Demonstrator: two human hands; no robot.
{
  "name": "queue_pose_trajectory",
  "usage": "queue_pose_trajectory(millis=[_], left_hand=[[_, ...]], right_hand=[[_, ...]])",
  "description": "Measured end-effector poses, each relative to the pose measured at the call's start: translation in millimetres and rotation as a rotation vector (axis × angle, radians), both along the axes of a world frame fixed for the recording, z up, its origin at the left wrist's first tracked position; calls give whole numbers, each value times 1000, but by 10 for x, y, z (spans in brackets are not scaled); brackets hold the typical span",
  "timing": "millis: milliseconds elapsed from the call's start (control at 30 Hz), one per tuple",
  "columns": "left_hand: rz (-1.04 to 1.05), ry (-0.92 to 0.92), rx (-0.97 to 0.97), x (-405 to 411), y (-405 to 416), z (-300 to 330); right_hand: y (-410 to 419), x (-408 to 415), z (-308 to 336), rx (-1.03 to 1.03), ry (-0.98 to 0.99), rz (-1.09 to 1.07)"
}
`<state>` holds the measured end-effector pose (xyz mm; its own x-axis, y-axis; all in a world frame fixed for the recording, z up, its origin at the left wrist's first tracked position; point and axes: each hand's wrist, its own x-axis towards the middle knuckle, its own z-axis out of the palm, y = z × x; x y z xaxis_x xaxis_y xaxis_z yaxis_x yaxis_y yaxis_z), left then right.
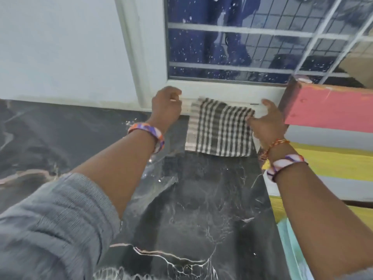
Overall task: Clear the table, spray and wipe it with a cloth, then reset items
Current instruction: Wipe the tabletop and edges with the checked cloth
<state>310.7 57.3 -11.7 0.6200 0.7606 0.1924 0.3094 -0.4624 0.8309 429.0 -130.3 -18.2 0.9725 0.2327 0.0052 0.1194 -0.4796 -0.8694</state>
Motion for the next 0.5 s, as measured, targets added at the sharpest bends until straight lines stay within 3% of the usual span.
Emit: queue_pose_trajectory(millis=[100, 167, 233, 267, 333, 400, 500], left_hand=[[-4, 35, 28, 28, 155, -95], [-52, 111, 84, -93, 280, -222], [-48, 171, 134, -287, 497, -364], [-31, 188, 137, -394, 647, -433], [21, 230, 128, -645, 963, -528], [58, 257, 115, -897, 1213, -581], [63, 303, 113, -1222, 1515, -614]], right_hand=[[299, -154, -301, -240, 176, -104], [446, -290, -669, -334, 383, 16], [580, -350, -850, -465, 405, 121], [672, -288, -910, -480, 395, 35], [975, -189, -882, -668, 186, -70], [1205, -197, -835, -814, 43, -29], [1512, -392, -940, -843, -52, 63]])
